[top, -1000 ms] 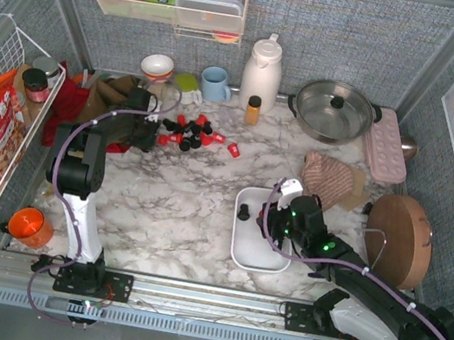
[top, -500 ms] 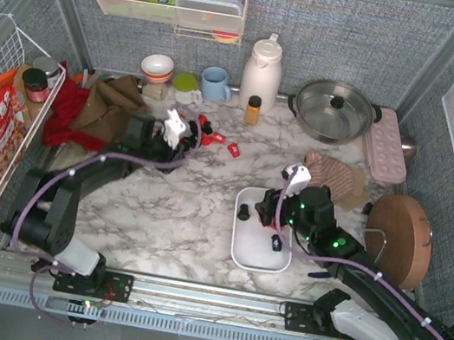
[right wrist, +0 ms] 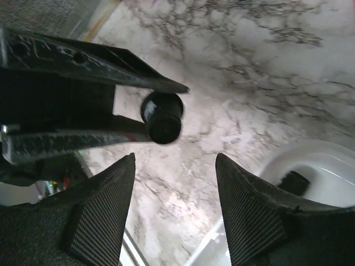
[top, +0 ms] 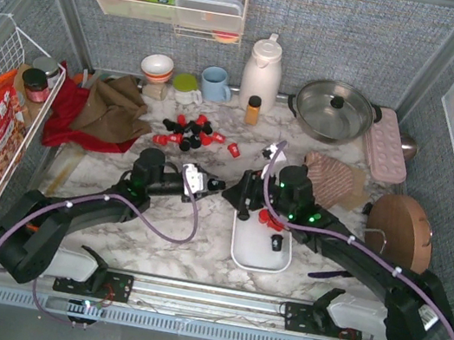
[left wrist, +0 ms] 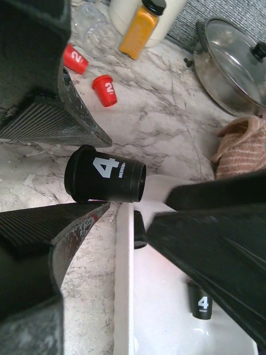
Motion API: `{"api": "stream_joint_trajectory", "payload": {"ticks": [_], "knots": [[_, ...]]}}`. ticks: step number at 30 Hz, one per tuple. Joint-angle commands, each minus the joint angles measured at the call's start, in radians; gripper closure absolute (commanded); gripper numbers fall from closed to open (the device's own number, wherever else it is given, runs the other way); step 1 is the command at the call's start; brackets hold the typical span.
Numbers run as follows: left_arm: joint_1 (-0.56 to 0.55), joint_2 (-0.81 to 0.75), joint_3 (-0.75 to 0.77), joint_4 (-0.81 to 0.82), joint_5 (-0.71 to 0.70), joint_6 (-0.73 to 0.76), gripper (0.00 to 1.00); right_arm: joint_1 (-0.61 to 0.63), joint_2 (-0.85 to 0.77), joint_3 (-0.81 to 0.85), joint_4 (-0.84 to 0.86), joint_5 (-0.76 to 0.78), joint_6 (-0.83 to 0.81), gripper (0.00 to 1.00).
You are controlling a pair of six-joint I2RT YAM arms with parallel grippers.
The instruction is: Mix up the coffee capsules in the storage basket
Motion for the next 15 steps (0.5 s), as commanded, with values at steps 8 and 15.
{"api": "stream_joint_trajectory", "payload": {"ticks": [8, 15], "knots": [[-0.054, 0.03, 0.018, 0.005, 0.037, 0.059, 0.5, 0.029, 0.134, 0.016, 0.258, -0.05, 0.095, 0.39], [-0.058, 0.038, 0.047, -0.035, 0.005, 0.033, 0.45, 0.029, 0.134, 0.005, 0.254, -0.039, 0.112, 0.73]]}}
